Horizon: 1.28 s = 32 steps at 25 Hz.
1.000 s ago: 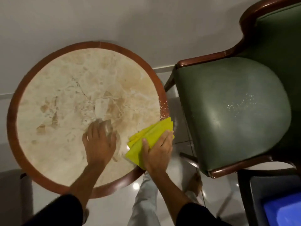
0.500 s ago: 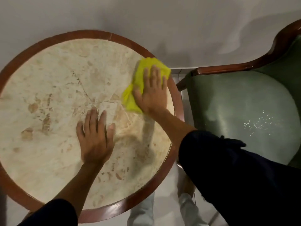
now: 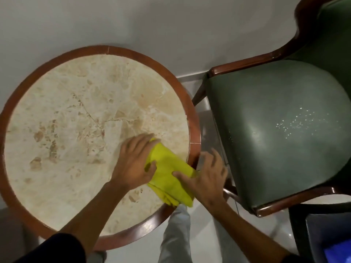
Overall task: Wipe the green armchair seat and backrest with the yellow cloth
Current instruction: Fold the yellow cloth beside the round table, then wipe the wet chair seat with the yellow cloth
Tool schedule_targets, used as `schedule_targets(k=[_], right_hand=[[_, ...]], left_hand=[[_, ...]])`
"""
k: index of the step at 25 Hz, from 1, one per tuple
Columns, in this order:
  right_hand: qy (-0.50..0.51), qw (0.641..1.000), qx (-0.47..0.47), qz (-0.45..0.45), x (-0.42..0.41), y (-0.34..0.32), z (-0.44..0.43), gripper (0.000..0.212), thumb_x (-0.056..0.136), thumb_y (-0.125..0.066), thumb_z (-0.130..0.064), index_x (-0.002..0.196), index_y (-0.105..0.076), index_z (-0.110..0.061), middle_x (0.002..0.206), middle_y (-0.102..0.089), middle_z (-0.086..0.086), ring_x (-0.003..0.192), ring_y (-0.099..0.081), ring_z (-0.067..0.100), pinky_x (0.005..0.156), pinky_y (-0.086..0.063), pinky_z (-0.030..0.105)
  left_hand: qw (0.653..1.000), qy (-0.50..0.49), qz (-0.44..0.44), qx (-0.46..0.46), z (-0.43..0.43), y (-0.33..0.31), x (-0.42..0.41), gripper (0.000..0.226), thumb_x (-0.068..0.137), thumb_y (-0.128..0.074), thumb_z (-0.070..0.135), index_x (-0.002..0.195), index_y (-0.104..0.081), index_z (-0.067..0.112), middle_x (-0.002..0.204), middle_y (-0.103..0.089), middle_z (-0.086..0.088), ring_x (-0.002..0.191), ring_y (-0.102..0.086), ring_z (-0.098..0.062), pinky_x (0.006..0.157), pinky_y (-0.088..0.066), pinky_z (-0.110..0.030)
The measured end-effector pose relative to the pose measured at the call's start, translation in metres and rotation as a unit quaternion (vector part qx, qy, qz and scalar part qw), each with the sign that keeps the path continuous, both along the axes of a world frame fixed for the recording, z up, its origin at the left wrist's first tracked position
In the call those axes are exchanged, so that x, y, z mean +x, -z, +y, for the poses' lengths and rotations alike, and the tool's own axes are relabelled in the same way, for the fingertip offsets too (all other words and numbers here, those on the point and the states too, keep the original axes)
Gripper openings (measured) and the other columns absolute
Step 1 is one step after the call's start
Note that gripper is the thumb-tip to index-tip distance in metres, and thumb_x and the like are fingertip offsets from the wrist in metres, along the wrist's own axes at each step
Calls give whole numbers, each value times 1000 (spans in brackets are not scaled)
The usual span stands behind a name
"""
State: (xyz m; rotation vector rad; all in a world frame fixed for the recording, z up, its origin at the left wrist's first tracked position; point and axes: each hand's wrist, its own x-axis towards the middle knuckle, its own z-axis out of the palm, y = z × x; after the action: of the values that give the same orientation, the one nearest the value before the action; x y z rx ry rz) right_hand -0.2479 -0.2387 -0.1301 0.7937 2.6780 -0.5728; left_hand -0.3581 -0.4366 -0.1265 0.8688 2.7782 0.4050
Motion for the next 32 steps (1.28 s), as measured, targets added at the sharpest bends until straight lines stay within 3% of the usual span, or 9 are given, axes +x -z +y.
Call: schedule_targets(k=[2,5,8,12,16,21,24,29,32], right_hand=[[198,965,-124,-122,17,-6,6,98,45,-58,-93,109,-52,-19,119,-54,8,111,-57,30,94,-49,49],[375,846,-370,-77,30,-6,25,47,59,-85,-54,73,-62,-16,75,-66,2,77,-64,23,63,-56,34],[451,750,-484,-27,36,-16,68,21,72,-83,-14,76,-63,-15,76,-68,5,76,-63,25,57,-50,26],[343,888,-291,92,21,-51,181,37,70,-81,-16,89,-50,-22,75,-56,-4,74,-58,22,58,-44,26],[241,952,125,143,21,-58,260,66,77,-68,-35,134,-40,-20,132,-51,13,124,-47,32,98,-37,45],[254,967,9,-32,-1,16,217,86,95,-36,-59,154,-8,-3,164,-1,19,152,4,31,123,-3,50],[180,980,89,8,-14,40,224,75,98,-27,-54,154,-14,-6,164,-9,14,152,-2,26,124,-6,47],[-247,960,91,93,-68,47,266,64,98,-30,-50,153,-25,-17,163,-22,9,151,-14,21,123,-10,42],[-124,982,125,67,-112,50,335,62,98,-26,-50,154,-19,-26,165,-12,12,152,-7,28,122,-8,52]], left_hand=[[999,28,-13,-41,19,-6,8,69,75,-58,41,140,-43,24,136,-53,2,123,-48,-20,105,-27,-41],[997,29,-33,-67,48,-9,18,61,68,-56,39,127,-55,23,107,-58,0,100,-54,-25,89,-32,-39],[996,62,-37,-61,84,-15,28,34,67,-53,40,86,-66,16,81,-62,-4,77,-59,-31,71,-36,-38],[989,86,-117,-27,183,-25,54,39,71,-51,53,72,-64,16,74,-64,-3,79,-59,-29,74,-42,-38],[984,70,-160,-17,294,-22,43,45,89,-41,55,118,-59,27,123,-63,3,119,-48,-19,97,-29,-38],[983,155,14,-101,301,17,-67,58,97,-23,50,146,-34,22,159,-29,-6,147,-20,-23,116,-16,-50],[964,216,36,-148,294,47,-124,70,94,-9,57,152,-22,19,163,-15,-8,150,-12,-23,119,-9,-51],[962,240,33,-127,292,79,-140,73,97,-9,56,152,-17,9,161,-16,-18,149,-16,-31,118,-13,-52],[960,252,34,-114,285,88,-143,70,98,-9,56,154,-6,15,162,-12,-17,150,-8,-27,120,-3,-48]])
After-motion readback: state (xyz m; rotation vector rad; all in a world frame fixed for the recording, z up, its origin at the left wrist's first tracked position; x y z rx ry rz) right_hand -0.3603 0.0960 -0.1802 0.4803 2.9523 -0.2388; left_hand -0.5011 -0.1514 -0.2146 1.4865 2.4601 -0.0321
